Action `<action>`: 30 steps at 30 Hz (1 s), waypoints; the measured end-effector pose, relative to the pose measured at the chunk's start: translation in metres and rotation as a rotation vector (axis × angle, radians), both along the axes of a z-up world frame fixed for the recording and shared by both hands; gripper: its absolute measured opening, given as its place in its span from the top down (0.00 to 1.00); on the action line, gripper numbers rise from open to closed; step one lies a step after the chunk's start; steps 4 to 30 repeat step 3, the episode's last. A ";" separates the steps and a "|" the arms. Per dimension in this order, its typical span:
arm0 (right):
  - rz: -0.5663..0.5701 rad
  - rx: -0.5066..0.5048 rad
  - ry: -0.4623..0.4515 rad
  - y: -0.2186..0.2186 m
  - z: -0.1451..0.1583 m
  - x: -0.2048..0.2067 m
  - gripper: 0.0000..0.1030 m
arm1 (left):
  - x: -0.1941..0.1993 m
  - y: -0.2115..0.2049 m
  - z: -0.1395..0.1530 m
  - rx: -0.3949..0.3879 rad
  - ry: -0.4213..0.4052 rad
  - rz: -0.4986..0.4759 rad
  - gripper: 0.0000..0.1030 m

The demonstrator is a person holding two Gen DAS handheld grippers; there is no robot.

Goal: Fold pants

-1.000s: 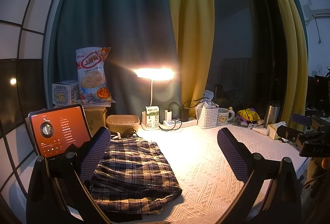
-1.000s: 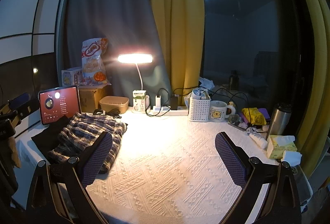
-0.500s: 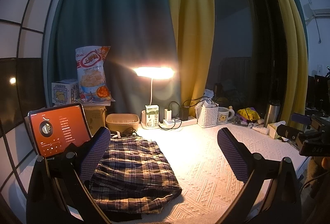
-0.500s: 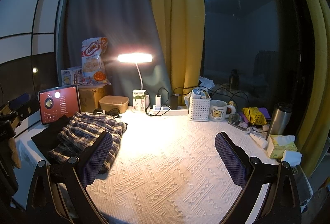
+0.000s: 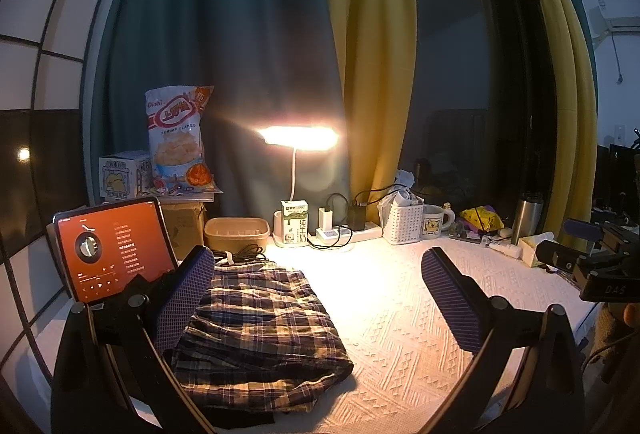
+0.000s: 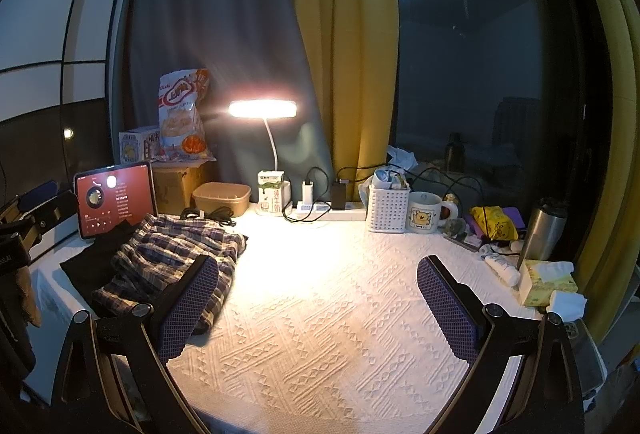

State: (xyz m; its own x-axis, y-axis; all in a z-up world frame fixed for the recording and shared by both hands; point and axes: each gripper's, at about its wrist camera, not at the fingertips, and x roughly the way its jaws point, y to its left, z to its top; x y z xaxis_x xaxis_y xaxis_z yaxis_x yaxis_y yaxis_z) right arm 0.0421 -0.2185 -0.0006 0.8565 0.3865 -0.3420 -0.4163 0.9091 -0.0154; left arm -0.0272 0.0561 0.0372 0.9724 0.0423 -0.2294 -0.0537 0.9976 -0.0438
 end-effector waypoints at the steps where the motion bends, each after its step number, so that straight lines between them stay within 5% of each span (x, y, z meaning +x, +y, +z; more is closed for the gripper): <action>1: 0.001 0.000 0.000 0.000 -0.001 0.000 0.02 | 0.000 0.000 0.000 -0.001 -0.002 -0.001 0.01; 30: 0.001 -0.001 0.001 0.000 0.000 0.002 0.02 | 0.000 0.000 -0.001 -0.001 -0.007 0.000 0.01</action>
